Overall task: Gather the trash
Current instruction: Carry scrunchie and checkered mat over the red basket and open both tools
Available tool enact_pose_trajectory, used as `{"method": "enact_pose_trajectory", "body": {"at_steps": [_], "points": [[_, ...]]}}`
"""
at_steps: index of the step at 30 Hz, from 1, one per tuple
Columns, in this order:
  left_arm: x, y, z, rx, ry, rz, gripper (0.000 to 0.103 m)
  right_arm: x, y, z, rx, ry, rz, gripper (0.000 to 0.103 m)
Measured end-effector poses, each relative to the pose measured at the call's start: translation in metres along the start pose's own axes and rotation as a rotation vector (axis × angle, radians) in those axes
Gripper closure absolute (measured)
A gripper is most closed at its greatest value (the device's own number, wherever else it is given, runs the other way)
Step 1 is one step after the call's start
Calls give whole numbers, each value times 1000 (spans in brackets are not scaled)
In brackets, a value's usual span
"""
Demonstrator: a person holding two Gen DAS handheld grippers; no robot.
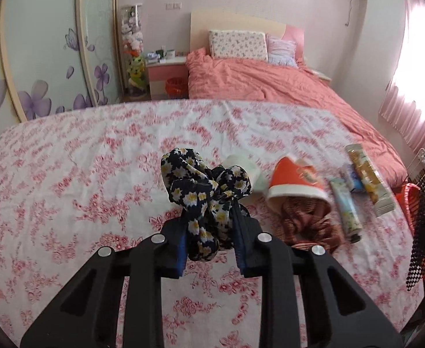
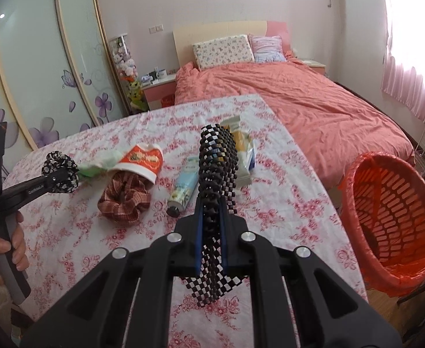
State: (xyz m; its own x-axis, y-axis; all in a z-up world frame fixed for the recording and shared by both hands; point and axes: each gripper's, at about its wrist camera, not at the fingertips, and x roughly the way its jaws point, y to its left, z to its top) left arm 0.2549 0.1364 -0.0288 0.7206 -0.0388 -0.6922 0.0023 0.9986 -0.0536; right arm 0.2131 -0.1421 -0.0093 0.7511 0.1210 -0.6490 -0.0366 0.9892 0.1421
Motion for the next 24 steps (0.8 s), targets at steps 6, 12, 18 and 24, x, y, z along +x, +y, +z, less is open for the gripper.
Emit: {"method": "enact_pose_trajectory", "body": {"at_steps": [6,12,18,24], "points": [[-29,-18,8,19,-50,-28,77,-25,-7,5,13,-48,-6,93],[-50,-47,13,48,-88,-85,77,-46,-18,8,25,-90,-15,93],[-62,-77,10,87,-108,-149,77,-63,-31,11,39,-126,-24,93],[-70,-102,11,121,-117,-204,77,-73,-43,13,58,-147,-36,93]]}}
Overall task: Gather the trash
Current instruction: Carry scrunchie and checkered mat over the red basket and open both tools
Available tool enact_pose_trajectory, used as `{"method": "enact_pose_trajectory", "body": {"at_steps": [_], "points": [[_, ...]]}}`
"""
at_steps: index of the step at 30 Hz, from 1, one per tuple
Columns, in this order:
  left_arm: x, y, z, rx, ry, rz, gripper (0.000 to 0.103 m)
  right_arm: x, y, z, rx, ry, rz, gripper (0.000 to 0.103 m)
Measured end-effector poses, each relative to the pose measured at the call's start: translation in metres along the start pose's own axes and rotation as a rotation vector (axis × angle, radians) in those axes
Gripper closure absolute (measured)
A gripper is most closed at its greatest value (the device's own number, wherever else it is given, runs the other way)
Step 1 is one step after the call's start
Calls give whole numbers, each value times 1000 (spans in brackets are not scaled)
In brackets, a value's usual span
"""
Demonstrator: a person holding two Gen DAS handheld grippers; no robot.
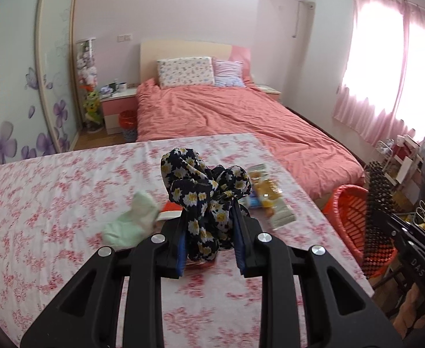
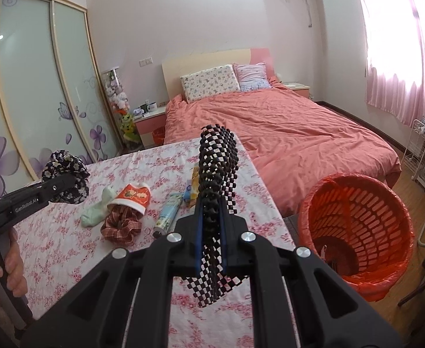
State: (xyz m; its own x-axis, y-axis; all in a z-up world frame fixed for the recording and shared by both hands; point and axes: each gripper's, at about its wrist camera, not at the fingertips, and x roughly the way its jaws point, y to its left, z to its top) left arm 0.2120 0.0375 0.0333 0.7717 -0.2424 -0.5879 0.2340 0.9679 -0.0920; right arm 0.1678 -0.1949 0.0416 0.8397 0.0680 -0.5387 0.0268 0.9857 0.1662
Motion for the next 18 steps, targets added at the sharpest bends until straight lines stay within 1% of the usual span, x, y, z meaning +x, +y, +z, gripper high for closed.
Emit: {"method": "enact_pose_trajectory", "body": {"at_steps": [11,18], "points": [[8,-40,2,35,4,-87,77,-9,-26,6,24,-31,-39,93],[19,-75,3,69,15,-165,77,-16,-45,7,41,-51,-74,92]]}}
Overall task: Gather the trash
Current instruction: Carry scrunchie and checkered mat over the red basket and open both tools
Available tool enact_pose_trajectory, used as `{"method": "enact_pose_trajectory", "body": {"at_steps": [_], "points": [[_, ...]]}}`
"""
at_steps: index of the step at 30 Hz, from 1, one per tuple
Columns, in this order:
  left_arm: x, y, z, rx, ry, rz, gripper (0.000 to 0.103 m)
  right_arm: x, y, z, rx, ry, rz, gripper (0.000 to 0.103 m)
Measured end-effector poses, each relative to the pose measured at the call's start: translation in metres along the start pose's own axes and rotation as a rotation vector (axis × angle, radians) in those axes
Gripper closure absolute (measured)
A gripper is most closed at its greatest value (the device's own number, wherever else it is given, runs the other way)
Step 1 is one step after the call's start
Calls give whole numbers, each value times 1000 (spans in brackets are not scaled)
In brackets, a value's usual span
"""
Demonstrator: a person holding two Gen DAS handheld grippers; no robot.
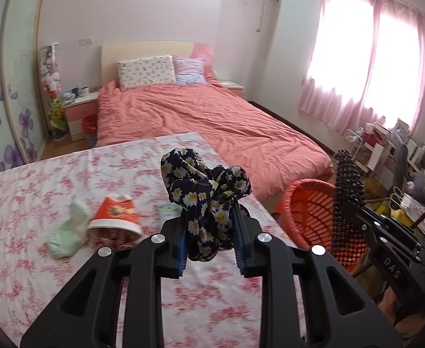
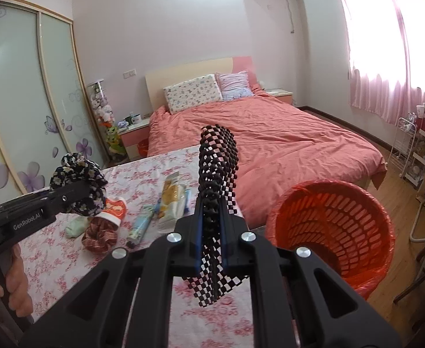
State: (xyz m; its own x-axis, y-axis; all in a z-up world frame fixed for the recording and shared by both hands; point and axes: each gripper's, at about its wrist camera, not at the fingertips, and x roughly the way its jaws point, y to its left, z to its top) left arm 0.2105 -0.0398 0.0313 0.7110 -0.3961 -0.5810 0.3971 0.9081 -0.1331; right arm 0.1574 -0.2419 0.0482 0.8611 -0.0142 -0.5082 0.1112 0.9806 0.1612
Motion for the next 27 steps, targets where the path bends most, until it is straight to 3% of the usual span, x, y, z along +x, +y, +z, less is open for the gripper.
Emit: {"method": "enact_pose_trajectory", "body": {"at_steps": [27], "points": [[106,-158,-8,165,146,-303,77,22,-170,-1,250,3,-165,92]]}}
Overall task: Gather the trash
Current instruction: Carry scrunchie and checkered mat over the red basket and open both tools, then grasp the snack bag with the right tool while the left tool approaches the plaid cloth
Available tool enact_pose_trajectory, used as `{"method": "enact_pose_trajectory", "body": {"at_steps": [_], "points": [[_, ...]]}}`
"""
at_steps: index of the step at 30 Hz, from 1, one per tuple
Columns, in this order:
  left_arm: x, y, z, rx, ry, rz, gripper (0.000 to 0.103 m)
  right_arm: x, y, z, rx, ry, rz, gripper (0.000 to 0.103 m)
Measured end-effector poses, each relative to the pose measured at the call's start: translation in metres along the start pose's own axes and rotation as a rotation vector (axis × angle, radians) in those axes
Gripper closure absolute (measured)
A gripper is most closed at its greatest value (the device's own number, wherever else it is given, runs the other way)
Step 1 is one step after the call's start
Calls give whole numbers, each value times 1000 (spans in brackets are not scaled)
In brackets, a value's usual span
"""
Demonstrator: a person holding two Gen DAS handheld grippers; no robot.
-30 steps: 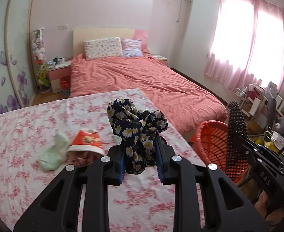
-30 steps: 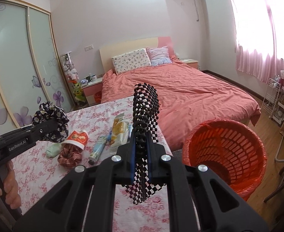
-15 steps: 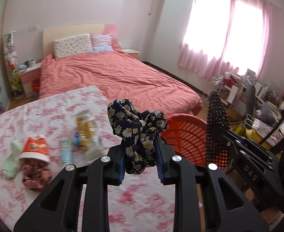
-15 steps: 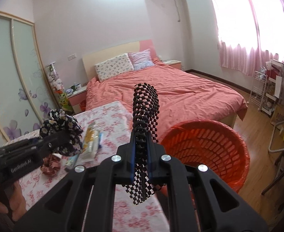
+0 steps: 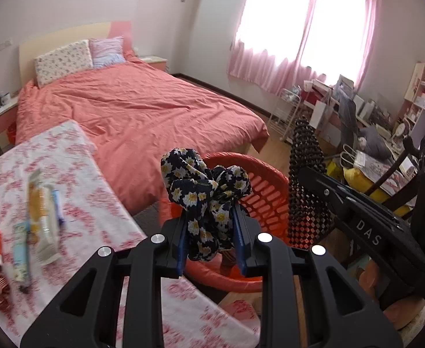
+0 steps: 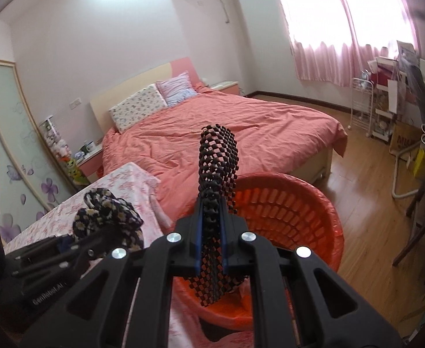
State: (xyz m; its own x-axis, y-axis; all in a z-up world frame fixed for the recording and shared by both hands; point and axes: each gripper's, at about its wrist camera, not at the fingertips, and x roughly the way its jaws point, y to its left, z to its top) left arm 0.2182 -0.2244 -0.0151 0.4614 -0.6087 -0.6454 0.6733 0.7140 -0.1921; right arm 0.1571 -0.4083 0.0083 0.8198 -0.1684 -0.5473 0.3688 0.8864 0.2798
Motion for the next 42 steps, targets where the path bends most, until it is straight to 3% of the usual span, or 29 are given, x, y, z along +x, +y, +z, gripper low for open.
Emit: {"method": "enact_pose_trajectory", "body": {"at_steps": [6,7,13,15,23,35,42], "points": [[30,-12,0,11,59,-4,76,21,-22,-1,42,27,-17,92],[35,-13,-1,13,72,-2,76,23,-23,-1,50,32,-17,88],[46,-7,-5,-9,113,35,54,34,-40,-6,84,52,-34,63],[45,-3,-6,-20,117,43,48,35,-43,-7,86,52,-45,59],[35,13,-7,-41,111,109,47,24,-41,-5,73,34,-80,58],[-16,64,-19,-64,55,264,47,11,19,-14,-61,34,-52,51],[-70,125,-41,-126,21,432,47,23,87,-43,-164,101,28,49]]}}
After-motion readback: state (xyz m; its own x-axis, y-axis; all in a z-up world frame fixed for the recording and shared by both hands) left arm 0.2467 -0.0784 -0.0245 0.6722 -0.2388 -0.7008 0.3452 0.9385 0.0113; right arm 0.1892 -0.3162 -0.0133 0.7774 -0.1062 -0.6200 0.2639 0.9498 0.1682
